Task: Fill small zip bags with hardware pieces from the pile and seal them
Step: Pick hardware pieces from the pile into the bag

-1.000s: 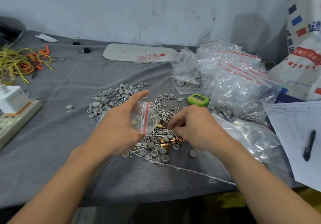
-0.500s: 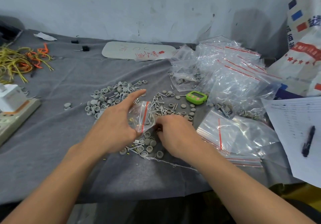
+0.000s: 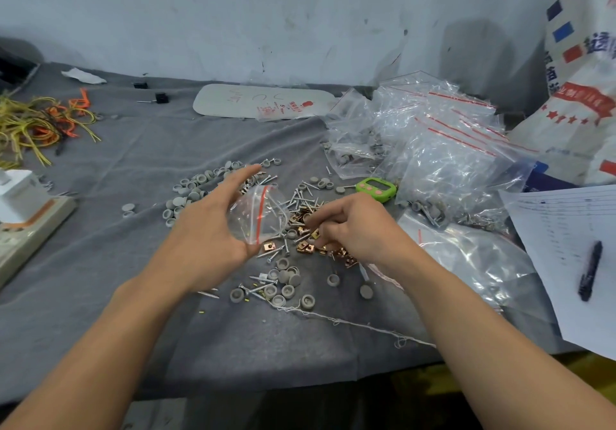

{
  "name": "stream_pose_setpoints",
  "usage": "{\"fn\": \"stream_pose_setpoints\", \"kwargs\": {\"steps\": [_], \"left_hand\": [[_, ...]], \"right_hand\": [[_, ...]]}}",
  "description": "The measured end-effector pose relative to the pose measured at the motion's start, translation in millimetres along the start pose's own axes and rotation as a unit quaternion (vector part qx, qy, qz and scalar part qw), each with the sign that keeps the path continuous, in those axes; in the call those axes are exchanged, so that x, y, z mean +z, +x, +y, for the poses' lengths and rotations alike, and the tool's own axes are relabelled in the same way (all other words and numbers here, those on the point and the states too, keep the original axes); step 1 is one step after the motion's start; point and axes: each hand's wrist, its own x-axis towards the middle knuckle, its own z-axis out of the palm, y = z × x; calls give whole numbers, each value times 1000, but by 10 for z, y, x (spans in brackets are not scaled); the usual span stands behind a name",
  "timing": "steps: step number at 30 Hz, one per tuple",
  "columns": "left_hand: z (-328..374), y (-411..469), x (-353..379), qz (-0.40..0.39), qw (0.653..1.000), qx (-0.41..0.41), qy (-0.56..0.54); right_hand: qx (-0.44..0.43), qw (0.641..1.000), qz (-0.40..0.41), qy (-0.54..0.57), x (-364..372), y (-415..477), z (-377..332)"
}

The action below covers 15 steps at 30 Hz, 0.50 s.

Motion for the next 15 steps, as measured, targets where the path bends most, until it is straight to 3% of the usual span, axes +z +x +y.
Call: {"fn": "stream_pose_setpoints", "kwargs": {"steps": [3, 9, 15], "left_hand": [[-19, 5, -14, 6, 1000, -2, 2], [26, -37, 47, -10, 1000, -3, -8], [57, -53, 74, -19, 1000, -5, -9]], "right_hand": [[20, 994, -13, 104, -40, -63, 7], [-21, 973, 12, 230, -53, -178, -109], [-82, 965, 31, 246, 43, -191, -287]]}}
